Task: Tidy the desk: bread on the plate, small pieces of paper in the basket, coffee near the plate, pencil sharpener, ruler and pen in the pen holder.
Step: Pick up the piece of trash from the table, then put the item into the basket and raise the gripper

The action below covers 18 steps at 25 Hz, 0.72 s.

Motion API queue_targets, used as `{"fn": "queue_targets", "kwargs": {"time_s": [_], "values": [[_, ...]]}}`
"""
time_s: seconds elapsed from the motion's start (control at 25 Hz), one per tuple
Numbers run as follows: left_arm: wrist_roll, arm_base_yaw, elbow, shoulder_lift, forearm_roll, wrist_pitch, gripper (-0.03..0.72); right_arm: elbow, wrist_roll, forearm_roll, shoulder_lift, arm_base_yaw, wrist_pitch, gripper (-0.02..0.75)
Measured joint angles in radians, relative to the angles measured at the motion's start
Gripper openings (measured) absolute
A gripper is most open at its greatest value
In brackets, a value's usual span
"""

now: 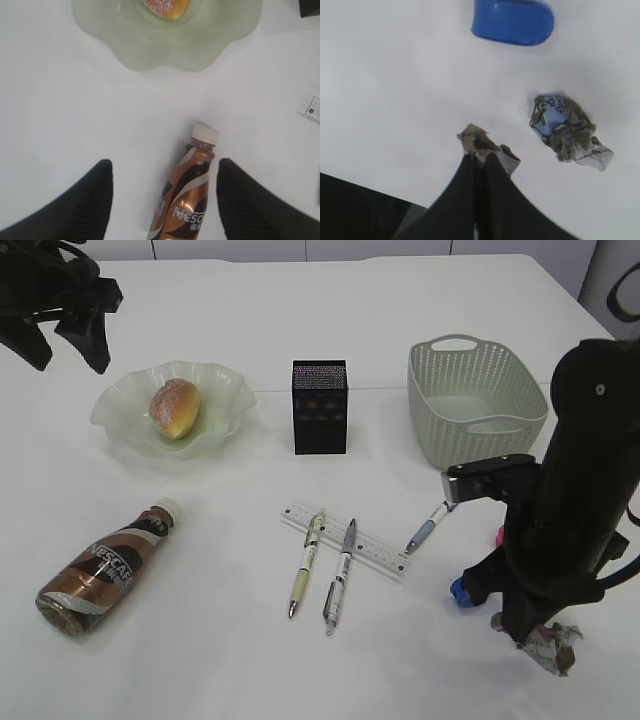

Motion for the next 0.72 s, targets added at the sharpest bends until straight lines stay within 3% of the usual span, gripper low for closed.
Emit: {"fn": "queue_targets", "kwargs": {"time_s": [0.2, 0.4, 0.72], "values": [[0.000, 0.000, 0.000, 0.000, 0.000, 0.000, 0.467, -0.077, 0.052, 0.000, -0.043, 0.000, 0.057, 0.013], [0.000, 0.000, 0.000, 0.000, 0.000, 0.000, 0.466, -0.253, 0.111, -0.037, -0.056, 0.000, 0.103, 0.013], [0.000, 0.000, 0.000, 0.000, -0.004, 0.000, 0.460, -0.615, 0.230, -0.310, -0.023, 0.000, 0.146, 0.013]]}}
